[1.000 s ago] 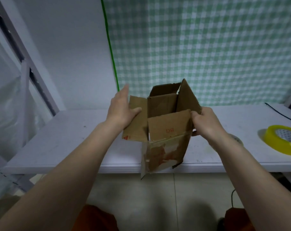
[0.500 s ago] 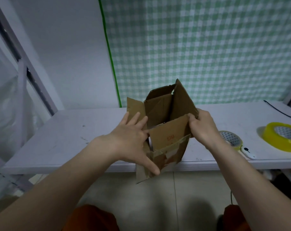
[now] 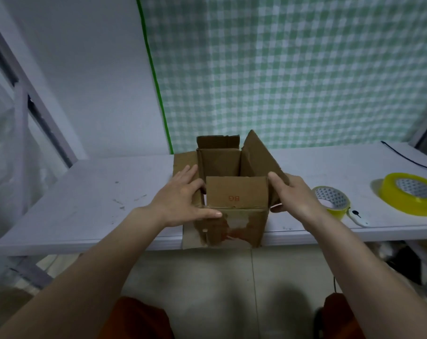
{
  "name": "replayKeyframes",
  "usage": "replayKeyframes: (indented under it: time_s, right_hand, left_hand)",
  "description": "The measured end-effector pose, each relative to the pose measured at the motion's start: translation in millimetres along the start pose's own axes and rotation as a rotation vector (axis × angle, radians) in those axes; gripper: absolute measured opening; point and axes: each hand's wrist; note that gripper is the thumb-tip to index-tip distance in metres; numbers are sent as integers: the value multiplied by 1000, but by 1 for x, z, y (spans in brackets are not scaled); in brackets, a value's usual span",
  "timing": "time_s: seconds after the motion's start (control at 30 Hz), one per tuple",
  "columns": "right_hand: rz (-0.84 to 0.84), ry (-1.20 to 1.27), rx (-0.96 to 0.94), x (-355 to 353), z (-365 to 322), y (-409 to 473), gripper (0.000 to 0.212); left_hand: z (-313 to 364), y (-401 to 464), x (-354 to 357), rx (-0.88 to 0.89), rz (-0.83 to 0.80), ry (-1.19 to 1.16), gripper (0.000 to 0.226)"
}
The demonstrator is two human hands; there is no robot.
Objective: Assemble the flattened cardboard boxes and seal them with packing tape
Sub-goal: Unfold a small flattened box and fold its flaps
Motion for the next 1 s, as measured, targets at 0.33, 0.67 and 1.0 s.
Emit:
replayKeyframes:
  time_s: [0.33, 0.67, 1.0]
  right_hand:
    - [156, -987, -700, 8, 37, 19, 47]
    - [-198, -523, -386, -2, 12, 16, 37]
    - [-156, -990, -390, 22, 16, 25, 69]
  left_hand:
    - [-8, -1, 17, 13, 39, -185, 102]
    - [-20, 16, -2, -13, -113, -301, 98]
    - [12, 4, 10, -209, 7, -246, 90]
Point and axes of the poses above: each hand's wrist, its own y-axis towards the middle knuckle, its own x-axis out of the palm, z = x × y, and after that the axes turned 11 degrees about -x, right-handed
